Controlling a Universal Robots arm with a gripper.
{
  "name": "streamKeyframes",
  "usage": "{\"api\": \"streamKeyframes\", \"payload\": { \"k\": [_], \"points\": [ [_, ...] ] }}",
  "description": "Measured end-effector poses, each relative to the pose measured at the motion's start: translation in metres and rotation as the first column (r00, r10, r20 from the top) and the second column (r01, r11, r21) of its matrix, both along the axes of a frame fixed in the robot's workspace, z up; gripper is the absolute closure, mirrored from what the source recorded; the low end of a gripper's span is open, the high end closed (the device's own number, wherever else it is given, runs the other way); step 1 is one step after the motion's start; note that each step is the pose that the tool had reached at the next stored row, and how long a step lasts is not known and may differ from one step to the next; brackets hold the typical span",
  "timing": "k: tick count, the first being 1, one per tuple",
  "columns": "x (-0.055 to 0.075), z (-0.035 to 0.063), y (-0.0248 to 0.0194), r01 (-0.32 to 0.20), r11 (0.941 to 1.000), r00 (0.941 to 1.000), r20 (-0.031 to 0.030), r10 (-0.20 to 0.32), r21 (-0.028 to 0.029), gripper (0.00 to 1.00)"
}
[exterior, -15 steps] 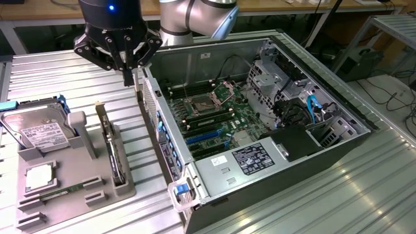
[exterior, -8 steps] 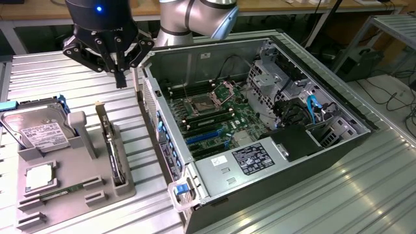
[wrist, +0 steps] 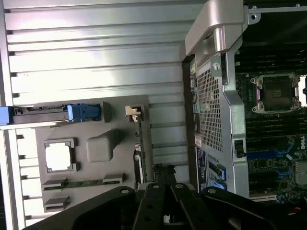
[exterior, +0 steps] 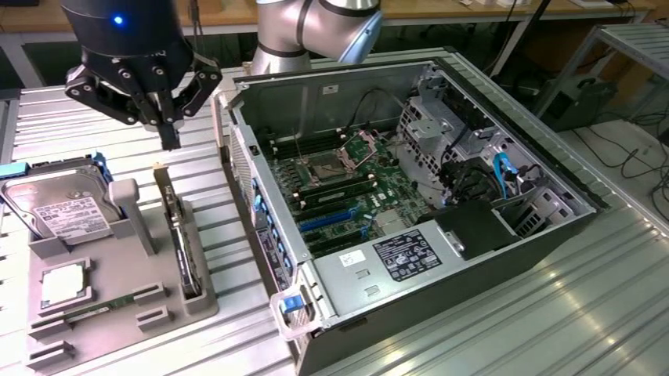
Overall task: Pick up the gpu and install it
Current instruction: 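Reach for the gpu, then pick up the gpu and move the gpu toward the slot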
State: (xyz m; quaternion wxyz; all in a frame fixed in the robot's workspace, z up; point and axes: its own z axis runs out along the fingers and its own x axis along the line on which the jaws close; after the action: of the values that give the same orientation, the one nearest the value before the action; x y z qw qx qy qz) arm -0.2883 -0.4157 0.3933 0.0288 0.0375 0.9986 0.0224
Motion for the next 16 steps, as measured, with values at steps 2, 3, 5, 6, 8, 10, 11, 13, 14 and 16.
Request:
{"api": "streamKeyframes", "payload": {
  "k": [2,3,5,6,8,10,11,13,14,16],
  "points": [
    [-0.005,0.0,-0.002,0.0,1.0,1.0,-0.0001,0.0,0.0,0.89],
    [-0.007,0.0001,-0.0028,0.0,1.0,1.0,-0.0001,0.0,-0.0001,0.89],
    [-0.012,0.0,-0.0049,0.0,1.0,1.0,0.0,0.0,0.0,0.89],
    [-0.015,0.0,-0.0064,0.0,1.0,1.0,0.0,0.0,0.0,0.89],
    [-0.018,0.0,-0.0079,0.0,1.0,1.0,0.0,0.0,0.0,0.89],
    [-0.021,0.0001,-0.0092,0.0,1.0,1.0,-0.0001,0.0,-0.0001,0.89],
    [-0.024,0.0,-0.0102,0.0,1.0,1.0,-0.0001,0.0,0.0,0.89],
    [-0.025,0.0,-0.0106,0.0,1.0,1.0,0.0001,0.0,0.0003,0.89],
    [-0.025,0.0,-0.0106,0.0,1.0,1.0,0.0001,0.0,0.0003,0.89],
    [-0.025,0.0,-0.0106,0.0,1.0,1.0,0.0,0.0,0.0002,0.89]
  ]
}}
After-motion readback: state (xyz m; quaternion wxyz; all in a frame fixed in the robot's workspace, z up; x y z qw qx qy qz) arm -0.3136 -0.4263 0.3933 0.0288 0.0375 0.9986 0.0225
